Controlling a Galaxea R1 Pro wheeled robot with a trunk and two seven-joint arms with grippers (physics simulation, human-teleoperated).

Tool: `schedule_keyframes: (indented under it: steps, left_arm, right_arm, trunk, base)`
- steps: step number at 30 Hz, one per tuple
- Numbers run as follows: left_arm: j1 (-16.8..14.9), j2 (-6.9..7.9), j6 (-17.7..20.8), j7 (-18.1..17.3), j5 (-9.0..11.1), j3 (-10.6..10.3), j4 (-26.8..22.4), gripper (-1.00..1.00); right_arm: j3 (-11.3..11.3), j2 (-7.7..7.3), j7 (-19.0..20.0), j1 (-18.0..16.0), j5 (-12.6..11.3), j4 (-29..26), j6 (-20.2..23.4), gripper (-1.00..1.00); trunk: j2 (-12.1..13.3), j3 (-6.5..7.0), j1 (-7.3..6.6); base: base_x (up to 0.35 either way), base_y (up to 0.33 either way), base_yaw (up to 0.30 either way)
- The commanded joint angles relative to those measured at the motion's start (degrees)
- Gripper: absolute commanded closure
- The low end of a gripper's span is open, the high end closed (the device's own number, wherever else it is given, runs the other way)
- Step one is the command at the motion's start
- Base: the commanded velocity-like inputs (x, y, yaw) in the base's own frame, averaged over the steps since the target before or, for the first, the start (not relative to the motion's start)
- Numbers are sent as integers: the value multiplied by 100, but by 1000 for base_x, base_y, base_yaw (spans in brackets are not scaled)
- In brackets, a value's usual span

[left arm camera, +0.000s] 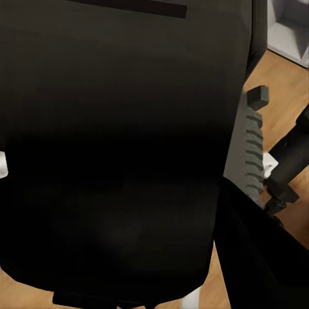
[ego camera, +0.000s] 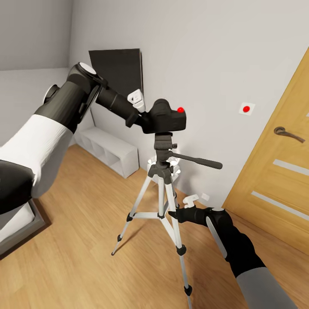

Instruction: Attach the digital camera to the camera tripod in the bedroom.

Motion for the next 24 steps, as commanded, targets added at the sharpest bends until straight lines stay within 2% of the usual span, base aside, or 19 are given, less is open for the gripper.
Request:
schedule_keyframes:
  steps: [1,12,24]
  left_arm:
    - [-7,-10,43,-22,-27,-9,-3,100]
    - [-7,-131,98,1,-42,-10,91,100]
    - [-7,-145,104,4,-49,-14,197,100]
  right_arm:
    - [5,-4,-14,-5,61,-3,4,100]
    - [5,-4,-14,-5,61,-3,4,100]
    - [5,-4,-14,-5,61,-3,4,100]
  trunk:
    - [-11,-12,4]
    - [-11,-12,4]
    - [-11,-12,4]
  base:
    - [0,0,0]
    - [0,0,0]
    - [0,0,0]
